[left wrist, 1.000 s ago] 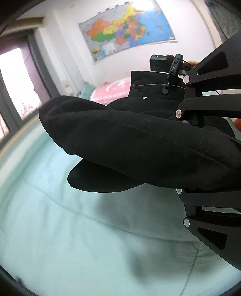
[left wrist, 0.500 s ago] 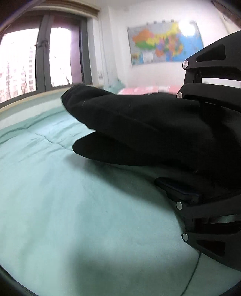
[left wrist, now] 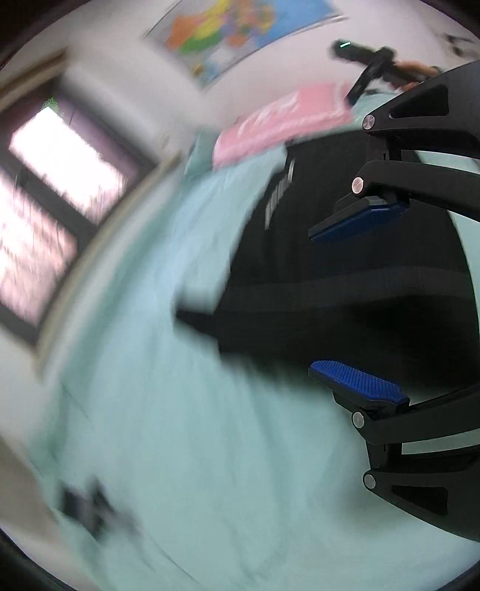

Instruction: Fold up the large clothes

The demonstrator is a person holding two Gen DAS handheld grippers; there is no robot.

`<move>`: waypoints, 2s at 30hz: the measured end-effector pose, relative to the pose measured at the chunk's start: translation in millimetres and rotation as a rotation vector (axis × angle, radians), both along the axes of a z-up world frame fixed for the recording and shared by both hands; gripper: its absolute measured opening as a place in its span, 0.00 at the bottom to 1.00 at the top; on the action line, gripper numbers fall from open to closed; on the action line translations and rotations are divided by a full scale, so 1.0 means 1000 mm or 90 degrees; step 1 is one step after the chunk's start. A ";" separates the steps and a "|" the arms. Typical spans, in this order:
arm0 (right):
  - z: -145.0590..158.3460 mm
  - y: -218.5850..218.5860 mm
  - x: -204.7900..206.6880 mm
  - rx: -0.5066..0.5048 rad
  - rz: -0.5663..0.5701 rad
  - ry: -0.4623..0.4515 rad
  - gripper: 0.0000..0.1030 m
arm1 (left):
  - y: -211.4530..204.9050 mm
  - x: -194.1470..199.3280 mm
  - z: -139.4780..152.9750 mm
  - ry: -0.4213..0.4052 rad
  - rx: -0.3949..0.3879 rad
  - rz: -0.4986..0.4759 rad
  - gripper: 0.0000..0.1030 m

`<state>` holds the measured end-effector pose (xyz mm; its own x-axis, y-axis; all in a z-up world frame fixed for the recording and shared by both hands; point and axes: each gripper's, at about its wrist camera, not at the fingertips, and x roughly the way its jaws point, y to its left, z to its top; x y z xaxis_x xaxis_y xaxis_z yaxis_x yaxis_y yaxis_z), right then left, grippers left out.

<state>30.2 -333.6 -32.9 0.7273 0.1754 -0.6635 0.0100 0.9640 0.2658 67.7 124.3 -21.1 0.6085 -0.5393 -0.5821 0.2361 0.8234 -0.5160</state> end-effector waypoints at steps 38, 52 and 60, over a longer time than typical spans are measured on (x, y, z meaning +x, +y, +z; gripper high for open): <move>0.069 0.121 -0.066 -0.110 -0.038 -0.110 0.96 | -0.143 -0.082 0.086 -0.137 0.377 0.098 0.75; 0.077 0.135 -0.086 -0.128 -0.056 -0.095 0.97 | -0.113 -0.103 0.100 -0.161 0.339 0.168 0.76; 0.064 0.135 -0.081 -0.138 -0.057 -0.071 0.97 | -0.125 -0.112 0.102 -0.183 0.382 0.205 0.77</move>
<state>-50.7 -198.8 31.5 0.8044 -0.0311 -0.5933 0.0808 0.9951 0.0574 -44.5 -0.7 80.8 0.8558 0.0528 -0.5146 -0.0066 0.9958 0.0912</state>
